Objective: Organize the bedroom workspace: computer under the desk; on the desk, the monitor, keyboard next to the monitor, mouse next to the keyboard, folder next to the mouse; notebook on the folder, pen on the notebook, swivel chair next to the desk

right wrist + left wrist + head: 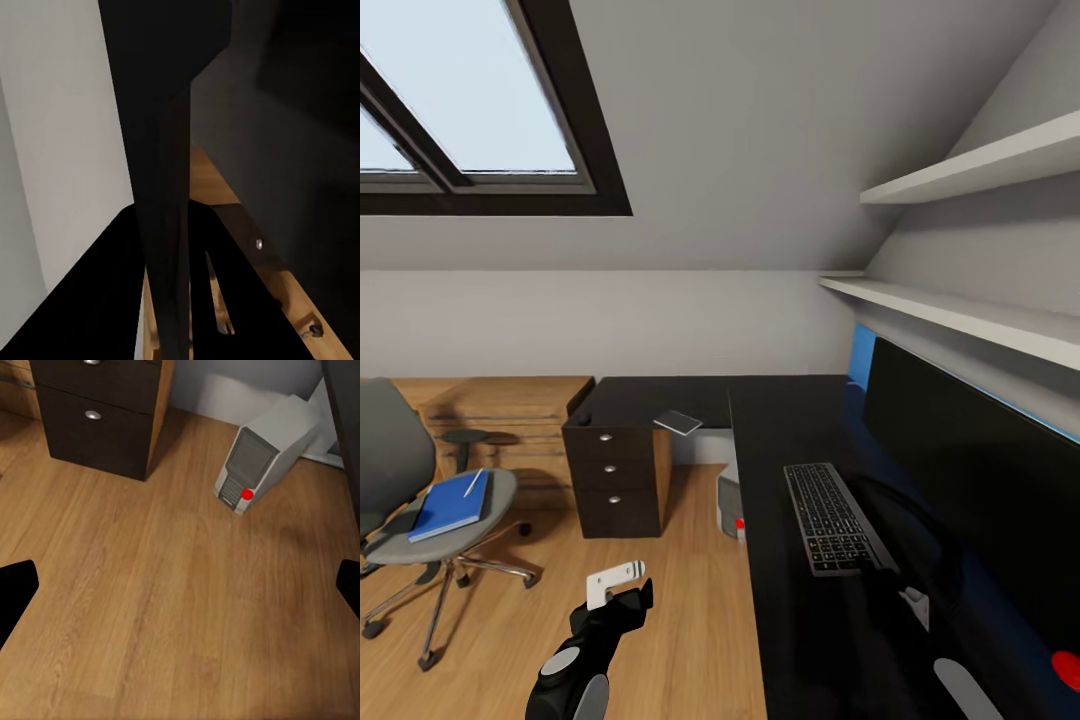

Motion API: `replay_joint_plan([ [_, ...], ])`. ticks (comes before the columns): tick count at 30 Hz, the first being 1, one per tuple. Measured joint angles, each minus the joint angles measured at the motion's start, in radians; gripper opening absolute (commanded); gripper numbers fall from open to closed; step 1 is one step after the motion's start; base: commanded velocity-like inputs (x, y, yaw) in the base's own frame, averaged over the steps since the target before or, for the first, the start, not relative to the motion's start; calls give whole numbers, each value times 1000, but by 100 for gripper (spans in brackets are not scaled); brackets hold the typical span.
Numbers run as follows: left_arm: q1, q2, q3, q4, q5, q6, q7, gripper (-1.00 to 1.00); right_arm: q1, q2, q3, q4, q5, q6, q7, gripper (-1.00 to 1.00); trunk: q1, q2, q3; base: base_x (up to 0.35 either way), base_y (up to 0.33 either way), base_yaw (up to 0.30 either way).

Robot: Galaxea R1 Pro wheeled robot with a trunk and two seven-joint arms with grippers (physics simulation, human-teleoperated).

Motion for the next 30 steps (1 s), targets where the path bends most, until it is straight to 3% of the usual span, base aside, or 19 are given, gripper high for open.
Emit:
replay_joint_plan([
  [4, 0, 0, 0, 0, 0, 0, 0, 100, 0, 3, 1, 0, -1, -2, 0, -100, 0, 0, 0, 32, 0, 0],
  [12, 0, 0, 0, 0, 0, 0, 0, 100, 0, 38, 2, 0, 0, -10, -1, -100, 0, 0, 0, 4, 0, 0],
  [30, 0, 1, 1, 0, 0, 0, 0, 100, 0, 62, 3, 0, 1, -49, -9, -100, 0, 0, 0, 0, 0, 0],
])
